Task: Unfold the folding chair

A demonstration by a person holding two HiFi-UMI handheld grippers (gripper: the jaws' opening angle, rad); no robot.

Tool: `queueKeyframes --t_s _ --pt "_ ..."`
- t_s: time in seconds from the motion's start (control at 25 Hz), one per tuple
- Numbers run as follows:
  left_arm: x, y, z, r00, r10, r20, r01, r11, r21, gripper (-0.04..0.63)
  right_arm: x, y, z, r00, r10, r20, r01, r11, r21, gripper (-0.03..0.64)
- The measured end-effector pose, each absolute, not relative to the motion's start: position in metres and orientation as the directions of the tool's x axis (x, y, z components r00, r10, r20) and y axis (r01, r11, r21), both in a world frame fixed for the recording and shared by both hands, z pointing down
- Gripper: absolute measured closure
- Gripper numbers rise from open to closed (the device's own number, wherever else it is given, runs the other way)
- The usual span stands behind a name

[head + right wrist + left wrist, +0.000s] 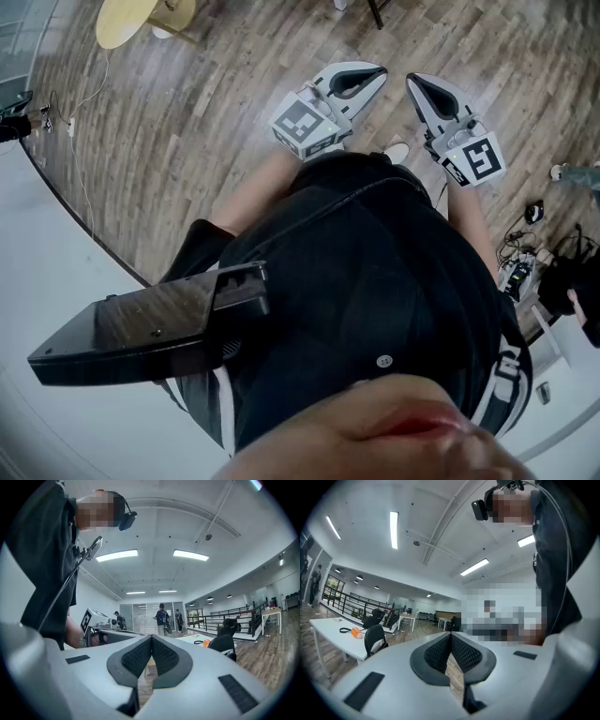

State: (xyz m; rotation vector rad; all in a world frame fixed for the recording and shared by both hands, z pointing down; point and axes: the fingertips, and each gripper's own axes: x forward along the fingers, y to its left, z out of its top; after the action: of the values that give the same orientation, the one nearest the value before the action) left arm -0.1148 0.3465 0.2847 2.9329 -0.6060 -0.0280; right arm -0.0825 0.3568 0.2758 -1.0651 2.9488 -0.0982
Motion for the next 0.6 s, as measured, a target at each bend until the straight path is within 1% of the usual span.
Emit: queueKeyframes --t_s 0.48,0.6 --pt "-0.131 0.338 0.285 0.901 -0.433 -0.01 -0.425 -0.889 0.171 0.598 -0.097 0.35 0.274 -0.792 -0.61 -0.009 -0.609 0.791 -0.059 0.618" --pt "-0.136 0.336 0.289 0.897 -0.443 -0.011 -0.435 -0.886 0.162 0.598 -0.102 0.349 0.279 -0.804 -0.595 0.0 -0.594 0.803 -0.05 0.618"
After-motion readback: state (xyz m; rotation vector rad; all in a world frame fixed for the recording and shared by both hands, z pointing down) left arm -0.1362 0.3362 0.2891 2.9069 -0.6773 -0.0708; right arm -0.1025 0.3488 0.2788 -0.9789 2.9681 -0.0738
